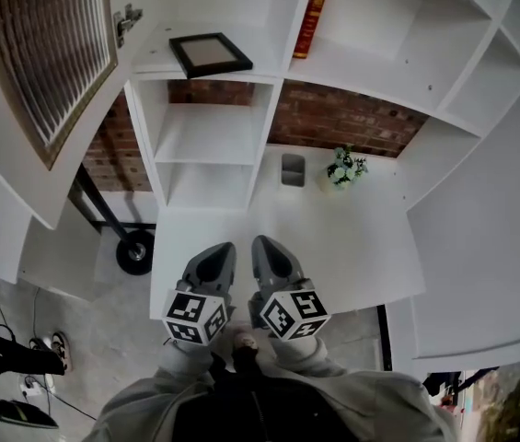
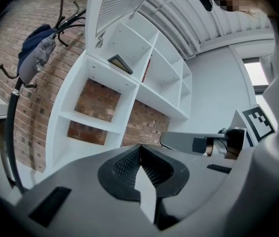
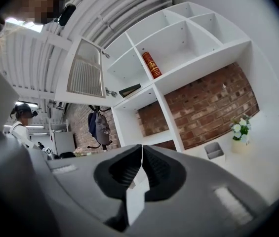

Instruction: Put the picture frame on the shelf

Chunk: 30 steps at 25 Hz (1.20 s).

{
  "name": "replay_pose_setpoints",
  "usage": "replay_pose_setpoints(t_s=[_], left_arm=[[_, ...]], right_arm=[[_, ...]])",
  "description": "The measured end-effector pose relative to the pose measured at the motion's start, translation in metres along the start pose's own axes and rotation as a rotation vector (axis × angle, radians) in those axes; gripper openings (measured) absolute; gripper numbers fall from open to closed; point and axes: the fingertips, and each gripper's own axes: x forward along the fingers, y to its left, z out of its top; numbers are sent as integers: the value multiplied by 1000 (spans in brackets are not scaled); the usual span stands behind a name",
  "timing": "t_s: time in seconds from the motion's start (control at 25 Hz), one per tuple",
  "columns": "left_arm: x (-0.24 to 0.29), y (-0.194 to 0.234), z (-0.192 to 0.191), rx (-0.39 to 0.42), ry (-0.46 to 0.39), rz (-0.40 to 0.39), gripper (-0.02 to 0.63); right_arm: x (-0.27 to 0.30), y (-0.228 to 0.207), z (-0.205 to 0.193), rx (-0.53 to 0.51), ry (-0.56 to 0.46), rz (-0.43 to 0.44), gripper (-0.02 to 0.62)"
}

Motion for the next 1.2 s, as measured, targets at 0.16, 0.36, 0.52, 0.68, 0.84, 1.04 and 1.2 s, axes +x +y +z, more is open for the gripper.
replay_pose_setpoints(t_s=[0.16, 0.36, 0.52, 0.68, 0.84, 1.04, 1.2], left_arm=[[-5, -1, -16, -19, 5, -2, 5], [-2, -5, -21, -14, 15, -11, 4], [0, -7, -16, -17, 7, -19, 3], [0, -8, -14, -13, 7, -23, 4], [0, -9, -16, -9, 11, -23, 3], [0, -7, -16, -12, 13, -15, 3], [1, -6, -19, -15, 21, -11, 3]], right_arm=[[-7, -9, -13, -23, 22, -38, 4], [-12, -13, -11, -35, 15, -50, -2], [-13, -13, -8, -26, 9, -47, -2], [-12, -11, -7, -15, 16, -37, -2], [-10, -9, -4, -19, 10, -20, -2], [-8, -12, -5, 6, 18, -11, -2], [-7, -14, -8, 23, 27, -7, -2]])
